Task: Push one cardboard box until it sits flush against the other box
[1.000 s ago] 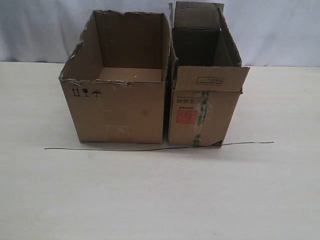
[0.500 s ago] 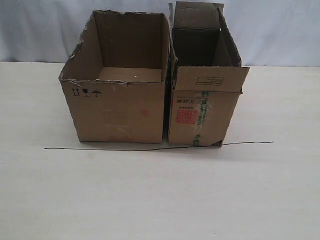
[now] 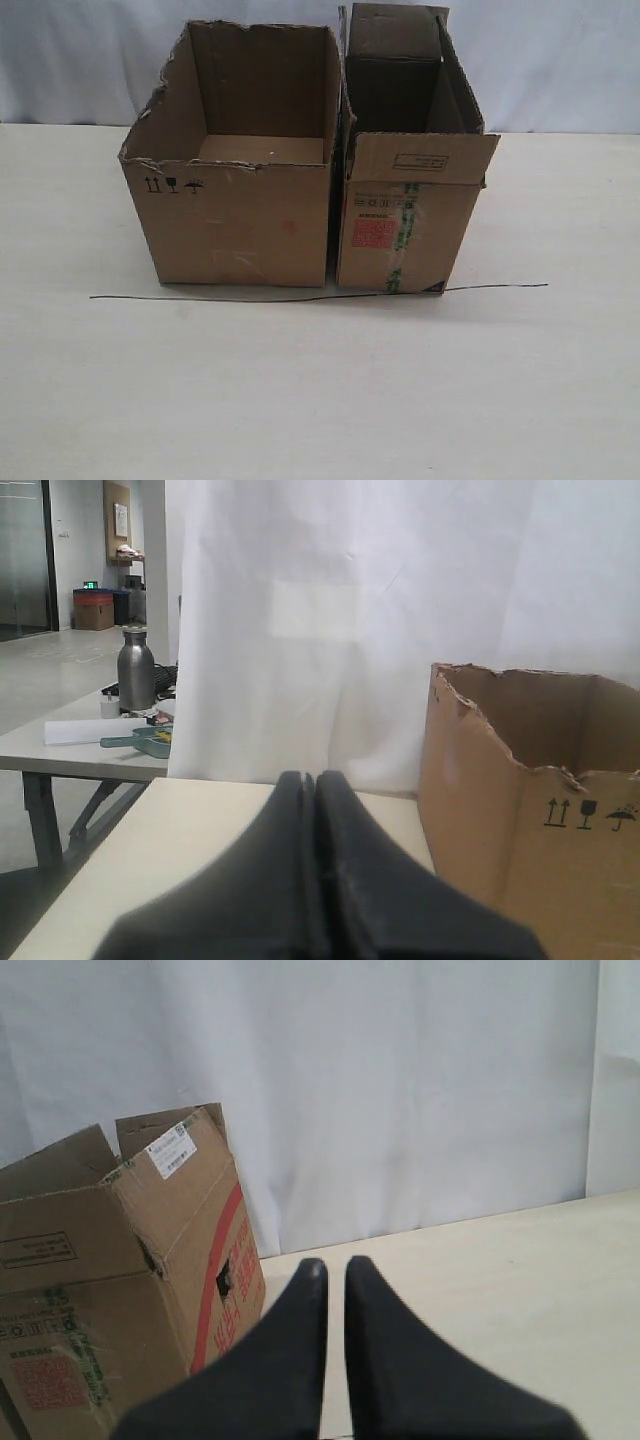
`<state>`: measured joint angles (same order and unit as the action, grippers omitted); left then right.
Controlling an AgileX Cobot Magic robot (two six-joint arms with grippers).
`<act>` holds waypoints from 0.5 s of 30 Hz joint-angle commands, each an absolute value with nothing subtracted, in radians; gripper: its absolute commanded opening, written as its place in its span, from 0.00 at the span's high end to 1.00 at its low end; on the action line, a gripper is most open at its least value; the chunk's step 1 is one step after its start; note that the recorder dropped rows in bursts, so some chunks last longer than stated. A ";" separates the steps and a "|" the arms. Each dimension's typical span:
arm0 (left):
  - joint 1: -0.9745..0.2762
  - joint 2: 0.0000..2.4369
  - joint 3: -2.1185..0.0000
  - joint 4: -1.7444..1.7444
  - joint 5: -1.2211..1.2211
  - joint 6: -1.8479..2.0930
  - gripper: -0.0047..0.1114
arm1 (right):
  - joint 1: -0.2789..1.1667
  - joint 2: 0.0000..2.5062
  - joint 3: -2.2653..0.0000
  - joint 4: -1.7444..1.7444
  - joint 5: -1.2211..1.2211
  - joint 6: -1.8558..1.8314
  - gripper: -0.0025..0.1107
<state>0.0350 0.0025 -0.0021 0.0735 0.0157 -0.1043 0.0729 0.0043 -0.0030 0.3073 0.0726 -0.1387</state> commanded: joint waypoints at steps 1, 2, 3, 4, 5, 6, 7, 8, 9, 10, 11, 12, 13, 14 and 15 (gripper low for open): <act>0.035 0.000 0.000 0.074 0.008 -0.110 0.96 | 0.071 0.000 0.000 0.305 0.076 -0.143 0.93; 0.035 0.000 0.000 0.074 0.008 -0.110 0.96 | 0.071 0.000 0.000 0.296 0.079 -0.143 0.93; 0.035 0.000 0.000 0.074 0.008 -0.110 0.96 | 0.071 0.000 0.000 0.274 0.079 -0.132 0.93; 0.035 0.000 0.000 0.074 0.008 -0.110 0.96 | 0.071 0.000 0.000 0.222 0.081 -0.085 0.93; 0.035 0.000 0.000 0.074 0.008 -0.110 0.96 | 0.071 0.000 0.000 0.151 0.083 -0.007 0.93; 0.035 0.000 0.000 0.074 0.008 -0.110 0.96 | 0.071 0.000 0.000 0.102 0.084 0.067 0.93; 0.035 0.000 0.000 0.074 0.008 -0.110 0.96 | 0.071 0.000 0.000 0.065 0.087 0.099 0.93; 0.035 0.000 0.000 0.074 0.008 -0.110 0.96 | 0.071 0.000 0.000 0.059 0.091 0.101 0.93; 0.035 0.000 0.000 0.074 0.008 -0.110 0.96 | 0.071 0.000 0.000 0.059 0.091 0.101 0.93; 0.035 0.000 0.000 0.074 0.008 -0.110 0.96 | 0.071 0.000 0.000 0.059 0.091 0.101 0.93; 0.035 0.000 0.000 0.078 0.008 -0.110 0.96 | 0.071 0.000 0.000 0.059 0.091 0.101 0.93; 0.035 0.000 0.000 0.078 0.010 -0.110 0.96 | 0.071 0.000 0.000 0.059 0.091 0.101 0.93; 0.035 0.000 0.000 0.078 0.010 -0.110 0.96 | 0.071 0.000 0.000 0.059 0.091 0.101 0.93; 0.035 0.000 0.000 0.078 0.010 -0.110 0.96 | 0.071 0.000 0.000 0.059 0.091 0.101 0.93; 0.035 0.000 0.000 0.078 0.010 -0.110 0.96 | 0.071 0.000 0.000 0.049 0.091 0.101 0.93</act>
<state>0.0350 0.0025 -0.0021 0.0735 0.0157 -0.1043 0.0729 0.0043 -0.0030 0.0724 0.0855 0.0931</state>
